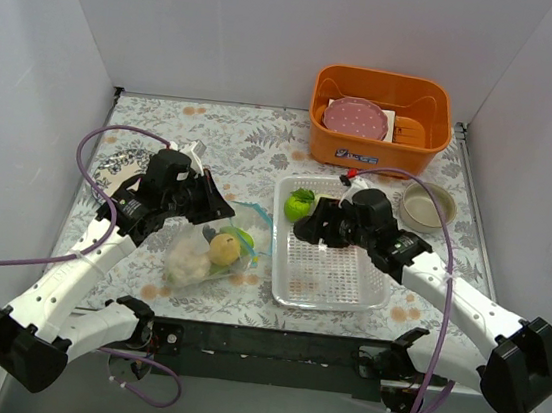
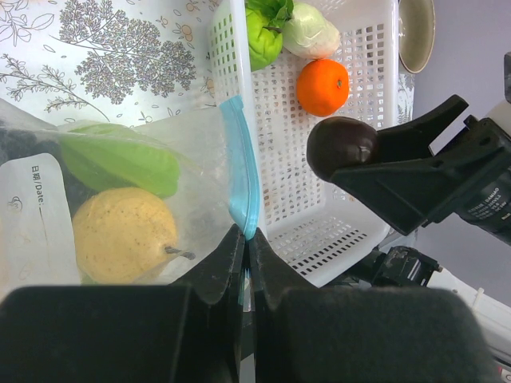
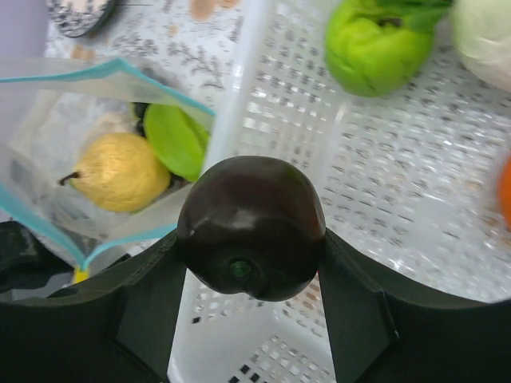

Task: Place the food in the zip-top bag and seal the zipper
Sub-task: Pick up the fake fruit from the bin, then place the fake fruit in the zipper food storage bag.

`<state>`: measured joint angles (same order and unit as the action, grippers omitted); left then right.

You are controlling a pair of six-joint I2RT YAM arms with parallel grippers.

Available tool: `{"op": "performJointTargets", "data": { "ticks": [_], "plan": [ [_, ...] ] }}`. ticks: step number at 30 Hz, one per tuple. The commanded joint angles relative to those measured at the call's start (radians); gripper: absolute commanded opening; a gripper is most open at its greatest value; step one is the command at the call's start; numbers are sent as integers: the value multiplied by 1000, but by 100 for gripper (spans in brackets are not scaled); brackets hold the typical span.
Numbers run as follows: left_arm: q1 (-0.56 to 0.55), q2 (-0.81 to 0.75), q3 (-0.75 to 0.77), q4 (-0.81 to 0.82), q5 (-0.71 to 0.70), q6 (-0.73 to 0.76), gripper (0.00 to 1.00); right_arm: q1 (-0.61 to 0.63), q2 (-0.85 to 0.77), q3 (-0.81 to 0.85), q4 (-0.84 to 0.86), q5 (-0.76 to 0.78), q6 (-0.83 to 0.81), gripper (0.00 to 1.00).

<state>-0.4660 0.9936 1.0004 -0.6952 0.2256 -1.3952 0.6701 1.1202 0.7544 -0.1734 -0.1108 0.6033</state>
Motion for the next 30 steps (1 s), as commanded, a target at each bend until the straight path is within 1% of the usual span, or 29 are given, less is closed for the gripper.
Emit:
{"op": "performJointTargets", "data": {
  "ticks": [1,5,15,21,27,28,30],
  "plan": [
    [3,-15,7,19,18,2,0,39,46,80,164,-134,39,44],
    [3,-10,20,0,15,12,0,77,125,117,271,-178,58,44],
    [3,-30,27,-10,3,18,0,177,387,273,364,-228,81,44],
    [3,-33,49,-4,26,5,0,210,500,315,440,-256,98,46],
    [3,-49,60,-12,9,1,0,224,570,388,445,-285,104,57],
    [3,-52,61,-12,8,-1,0,229,575,396,439,-290,102,64],
    [3,-56,58,-13,4,-2,0,232,593,421,422,-308,95,71]
  ]
}}
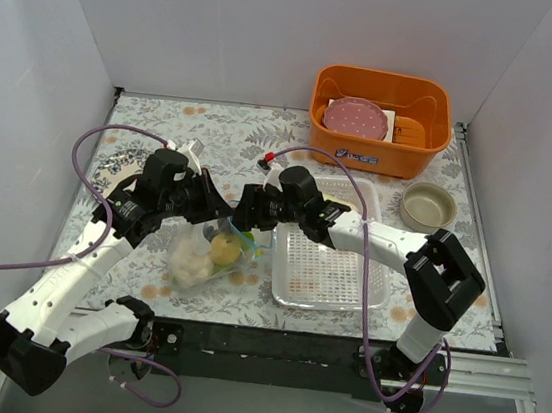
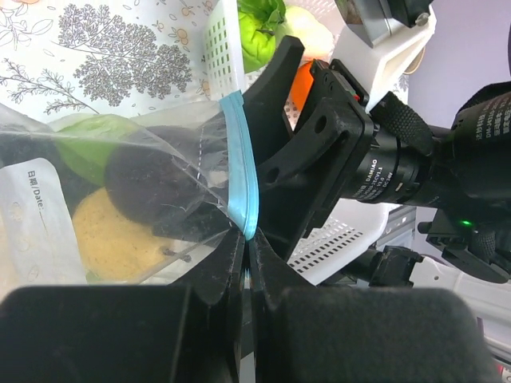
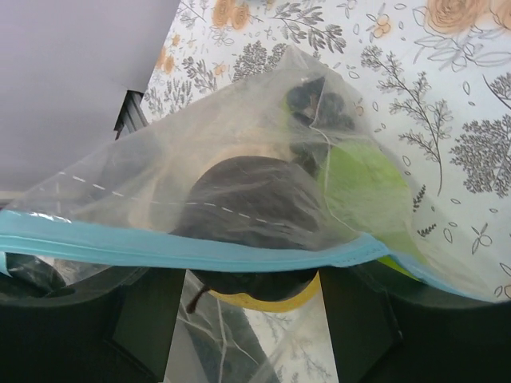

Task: Place the food in the zip-top bag and seal the zipper
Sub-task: Place the fake fruit in the zipper food storage bag.

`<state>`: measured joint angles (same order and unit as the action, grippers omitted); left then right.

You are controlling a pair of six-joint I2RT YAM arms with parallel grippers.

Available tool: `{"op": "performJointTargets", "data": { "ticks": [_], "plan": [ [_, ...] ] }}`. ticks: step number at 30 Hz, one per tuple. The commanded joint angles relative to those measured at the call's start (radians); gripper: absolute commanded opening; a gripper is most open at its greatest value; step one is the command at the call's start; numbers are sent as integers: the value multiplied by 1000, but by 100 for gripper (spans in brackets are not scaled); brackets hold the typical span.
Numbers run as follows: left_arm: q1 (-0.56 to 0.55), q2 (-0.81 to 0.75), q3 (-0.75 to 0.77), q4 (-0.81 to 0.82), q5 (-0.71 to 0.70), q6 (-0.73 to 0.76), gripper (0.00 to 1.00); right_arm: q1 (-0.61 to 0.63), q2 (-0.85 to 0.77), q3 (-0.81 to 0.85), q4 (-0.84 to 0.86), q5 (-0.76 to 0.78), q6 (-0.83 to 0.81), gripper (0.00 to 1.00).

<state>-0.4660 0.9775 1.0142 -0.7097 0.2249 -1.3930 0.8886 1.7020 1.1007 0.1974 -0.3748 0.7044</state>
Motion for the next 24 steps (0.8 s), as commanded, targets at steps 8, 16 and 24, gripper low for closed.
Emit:
{"op": "performJointTargets", "data": {
  "ticks": [8,16,24],
  "plan": [
    [3,-40,40,12,4,-8,0,15,-16,19,33,-62,-25,83],
    [3,-43,38,7,-10,-8,0,12,-145,-47,-45,91,-57,84],
    [3,-40,30,15,-10,-8,0,9,-317,-45,-332,370,-106,84]
  ]
}}
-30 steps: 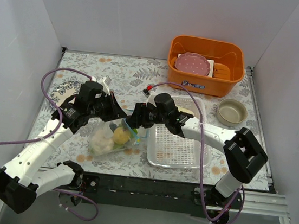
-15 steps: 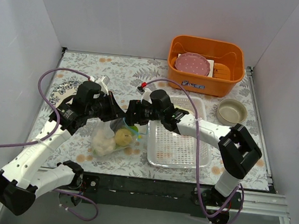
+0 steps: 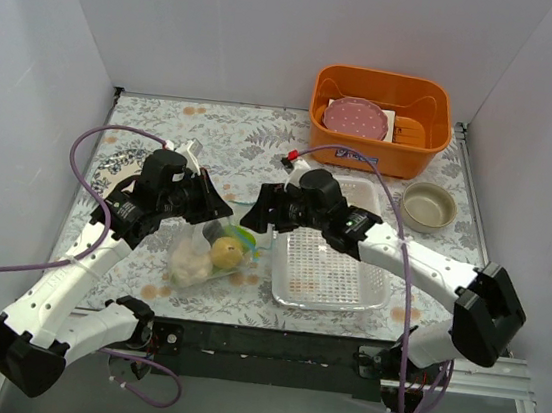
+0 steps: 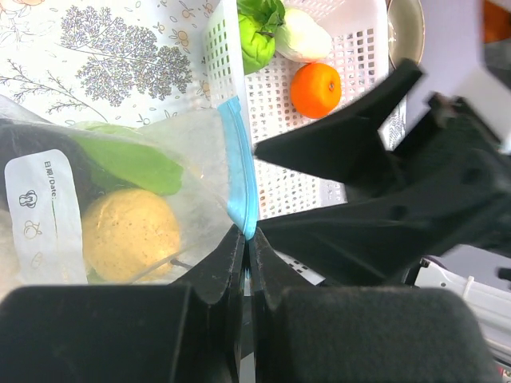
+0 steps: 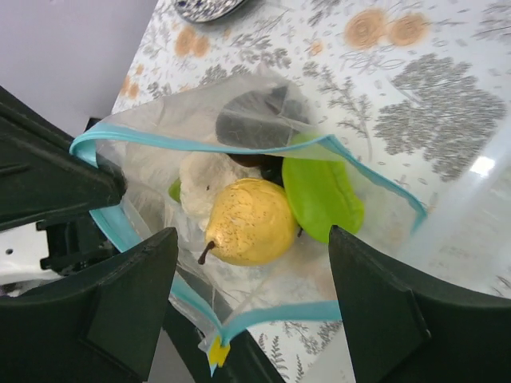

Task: Place the food in the zip-top bag and seal the zipper
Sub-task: Place the fake fruit in the zipper food storage bag, then pick up the fake fruit from the bin.

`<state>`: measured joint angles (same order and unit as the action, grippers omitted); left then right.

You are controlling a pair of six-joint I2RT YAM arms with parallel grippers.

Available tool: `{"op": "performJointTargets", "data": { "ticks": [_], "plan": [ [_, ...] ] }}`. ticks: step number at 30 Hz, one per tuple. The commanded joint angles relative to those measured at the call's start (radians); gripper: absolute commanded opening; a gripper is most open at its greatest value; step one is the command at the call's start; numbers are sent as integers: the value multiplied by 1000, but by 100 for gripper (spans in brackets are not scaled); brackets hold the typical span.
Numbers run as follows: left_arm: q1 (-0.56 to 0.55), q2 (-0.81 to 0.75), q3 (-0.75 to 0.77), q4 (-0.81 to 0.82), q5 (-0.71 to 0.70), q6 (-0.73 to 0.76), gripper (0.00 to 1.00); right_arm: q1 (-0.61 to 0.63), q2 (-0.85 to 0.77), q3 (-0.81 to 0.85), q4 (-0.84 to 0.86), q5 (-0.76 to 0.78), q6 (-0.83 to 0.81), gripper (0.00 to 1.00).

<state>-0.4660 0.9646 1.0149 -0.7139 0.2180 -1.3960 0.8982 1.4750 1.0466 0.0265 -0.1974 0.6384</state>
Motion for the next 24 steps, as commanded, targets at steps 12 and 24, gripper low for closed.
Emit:
{"op": "performJointTargets", "data": {
  "ticks": [12,24],
  "plan": [
    [3,-21,22,34,4,-6,0,-129,-292,-54,-454,608,-37,95],
    [3,-20,30,11,-8,-8,0,-269,-10,32,-548,578,-114,93]
  ]
}}
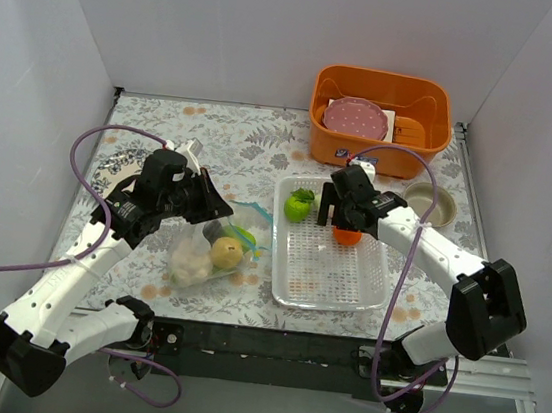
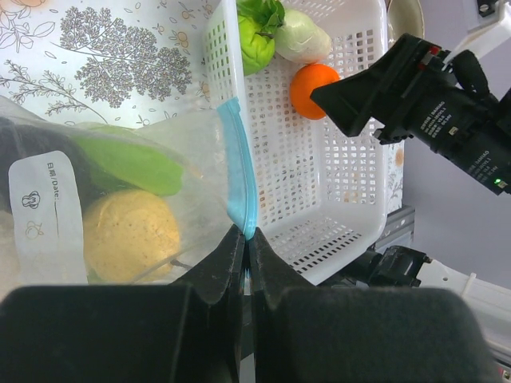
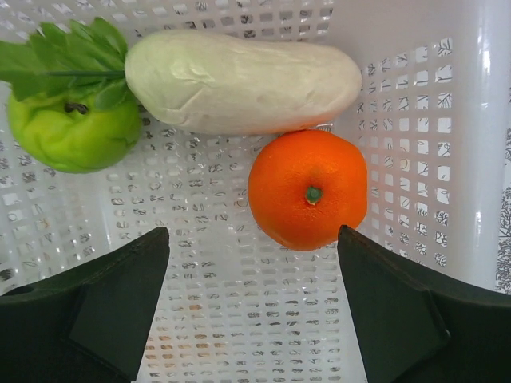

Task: Place the food in the zip-top bag and seal the zipper
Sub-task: Pick up the fake fruit from the bin.

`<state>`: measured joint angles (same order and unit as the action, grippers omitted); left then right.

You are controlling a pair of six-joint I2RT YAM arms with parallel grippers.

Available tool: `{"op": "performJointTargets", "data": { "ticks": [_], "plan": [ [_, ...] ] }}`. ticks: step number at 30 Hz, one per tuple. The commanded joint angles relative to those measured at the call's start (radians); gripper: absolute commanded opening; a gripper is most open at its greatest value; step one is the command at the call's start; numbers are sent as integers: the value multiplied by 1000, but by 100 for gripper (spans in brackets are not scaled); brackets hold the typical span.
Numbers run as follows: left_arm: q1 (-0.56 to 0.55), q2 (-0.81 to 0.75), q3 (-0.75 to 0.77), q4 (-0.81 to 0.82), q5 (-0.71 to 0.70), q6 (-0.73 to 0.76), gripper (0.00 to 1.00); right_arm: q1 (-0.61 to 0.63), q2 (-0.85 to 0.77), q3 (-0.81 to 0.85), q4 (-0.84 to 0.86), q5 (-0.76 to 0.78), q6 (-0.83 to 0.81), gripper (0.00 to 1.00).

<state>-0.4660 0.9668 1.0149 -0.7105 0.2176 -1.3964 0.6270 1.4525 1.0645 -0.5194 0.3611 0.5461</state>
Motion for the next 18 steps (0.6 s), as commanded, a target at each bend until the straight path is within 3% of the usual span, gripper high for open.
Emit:
{"op": "performJointTargets", "data": {
  "ticks": [1,9,18],
  "plan": [
    [3,-26,28,9,-7,-7,0,3,20,8,11,28,-20,93],
    [3,-13,30,11,3,-4,0,2,109,32,-19,117,-44,93],
    [3,-7,34,16,3,-3,0,19,138,-34,22,62,-74,90]
  ]
}}
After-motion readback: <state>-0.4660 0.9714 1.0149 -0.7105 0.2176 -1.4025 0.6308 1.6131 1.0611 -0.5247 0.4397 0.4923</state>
